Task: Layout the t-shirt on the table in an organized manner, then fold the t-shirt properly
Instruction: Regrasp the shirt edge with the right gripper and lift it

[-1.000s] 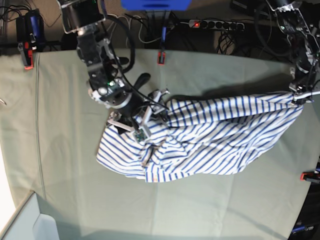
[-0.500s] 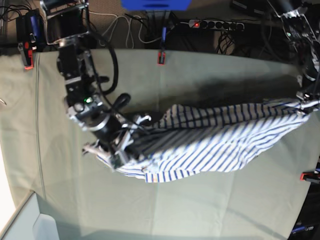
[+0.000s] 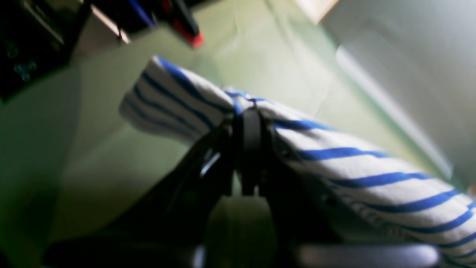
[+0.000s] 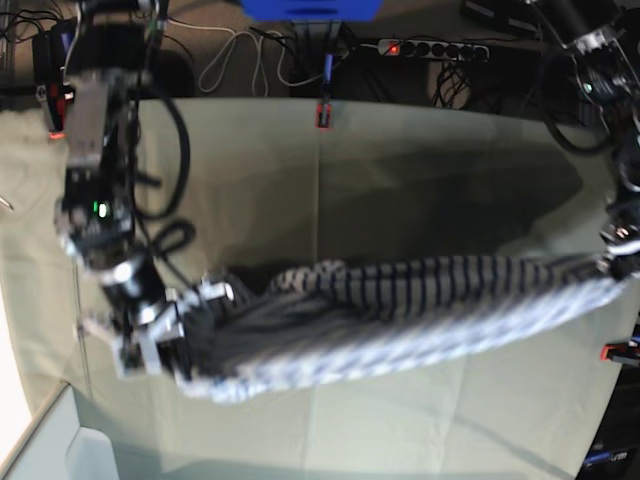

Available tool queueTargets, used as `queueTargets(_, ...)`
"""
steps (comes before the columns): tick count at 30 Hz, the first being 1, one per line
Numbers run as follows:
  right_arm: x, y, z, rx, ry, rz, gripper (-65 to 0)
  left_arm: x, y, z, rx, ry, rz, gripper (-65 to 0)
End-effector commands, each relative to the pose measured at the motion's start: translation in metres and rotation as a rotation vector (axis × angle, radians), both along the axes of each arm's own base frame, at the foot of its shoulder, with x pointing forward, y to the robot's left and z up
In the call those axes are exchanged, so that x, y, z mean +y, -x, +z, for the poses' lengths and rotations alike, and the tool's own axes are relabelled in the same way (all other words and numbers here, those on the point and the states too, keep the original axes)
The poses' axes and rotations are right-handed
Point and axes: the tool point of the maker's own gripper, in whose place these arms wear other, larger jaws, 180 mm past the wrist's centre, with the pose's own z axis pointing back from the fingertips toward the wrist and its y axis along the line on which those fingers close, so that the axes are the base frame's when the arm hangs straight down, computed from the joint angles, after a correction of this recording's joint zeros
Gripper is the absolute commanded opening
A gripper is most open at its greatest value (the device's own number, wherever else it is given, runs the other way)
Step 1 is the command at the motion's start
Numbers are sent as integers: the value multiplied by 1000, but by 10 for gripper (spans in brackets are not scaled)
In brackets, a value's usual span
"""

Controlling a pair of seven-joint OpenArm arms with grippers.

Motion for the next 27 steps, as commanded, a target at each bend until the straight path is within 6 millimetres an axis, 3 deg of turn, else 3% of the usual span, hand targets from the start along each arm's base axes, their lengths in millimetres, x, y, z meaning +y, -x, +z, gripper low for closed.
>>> queueTargets(1,-9,6,5,-22,12,-21,-647,6,5,4,-4,-20,24,-649)
queueTargets(5,-18,49,-41,115,51,-15,-648,-8,30,-31,112,34,7,-649)
queueTargets(7,-18,68,-61,178,51,-14,-648,-24,42,-60,203,101,-22,-649)
queueTargets(11,-20,92,-81,248,54,-16,-648,-33,59,-85,283,149,-31,-649)
queueTargets(20,-22,101,-87,269,58,-18,-648,-31,61,-84,283,146,-32,-649)
queueTargets(24,-17,102,-87,270,52,-9,-648,-10,68,-76,262,136,29,-649)
queueTargets(26,-11,102,-83,261,50,22,-648,-3,61,-69,232,134,47,-649)
queueTargets(27,3,103,-79,254,38,69,-648,0,52,-61,201,131,53,-649)
